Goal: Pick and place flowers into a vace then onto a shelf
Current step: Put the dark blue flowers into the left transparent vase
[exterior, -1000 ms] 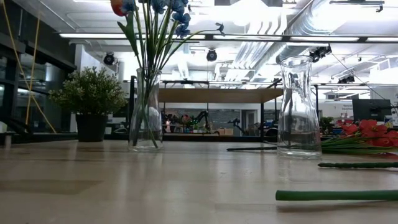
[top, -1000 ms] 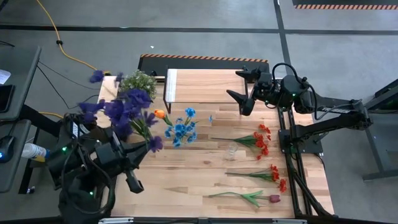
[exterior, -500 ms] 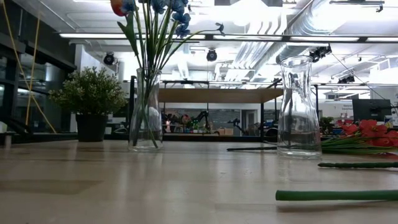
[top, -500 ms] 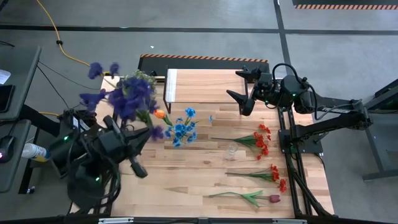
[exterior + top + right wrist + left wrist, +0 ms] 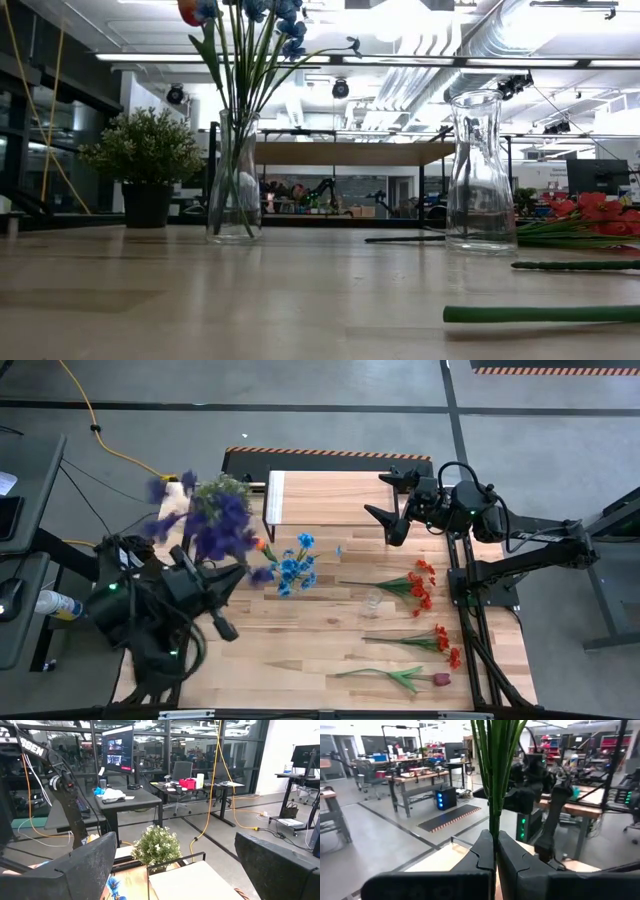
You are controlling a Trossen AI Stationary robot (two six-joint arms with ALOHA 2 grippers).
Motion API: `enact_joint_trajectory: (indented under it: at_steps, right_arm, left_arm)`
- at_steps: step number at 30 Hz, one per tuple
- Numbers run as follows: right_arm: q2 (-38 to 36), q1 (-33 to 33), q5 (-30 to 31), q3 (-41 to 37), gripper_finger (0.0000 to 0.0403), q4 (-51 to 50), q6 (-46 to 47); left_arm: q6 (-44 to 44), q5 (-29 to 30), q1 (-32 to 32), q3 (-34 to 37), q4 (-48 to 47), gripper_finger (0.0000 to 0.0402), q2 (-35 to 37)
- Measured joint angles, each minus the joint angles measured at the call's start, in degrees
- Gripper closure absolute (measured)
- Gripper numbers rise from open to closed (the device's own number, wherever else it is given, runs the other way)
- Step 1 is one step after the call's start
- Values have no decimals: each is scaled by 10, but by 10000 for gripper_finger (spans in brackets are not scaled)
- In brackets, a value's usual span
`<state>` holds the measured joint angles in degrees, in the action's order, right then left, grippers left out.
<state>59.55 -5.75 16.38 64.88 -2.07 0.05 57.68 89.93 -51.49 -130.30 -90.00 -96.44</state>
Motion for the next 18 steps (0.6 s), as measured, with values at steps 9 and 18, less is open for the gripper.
enact_joint_trajectory:
  at_steps: [9,18]
  right_arm:
    - [0,0,12,0,8,0,-1]
    - [0,0,15,0,8,-2,-1]
  left_arm:
    - [114,0,1,91,0,367,0]
    - [266,0,0,189,0,367,0]
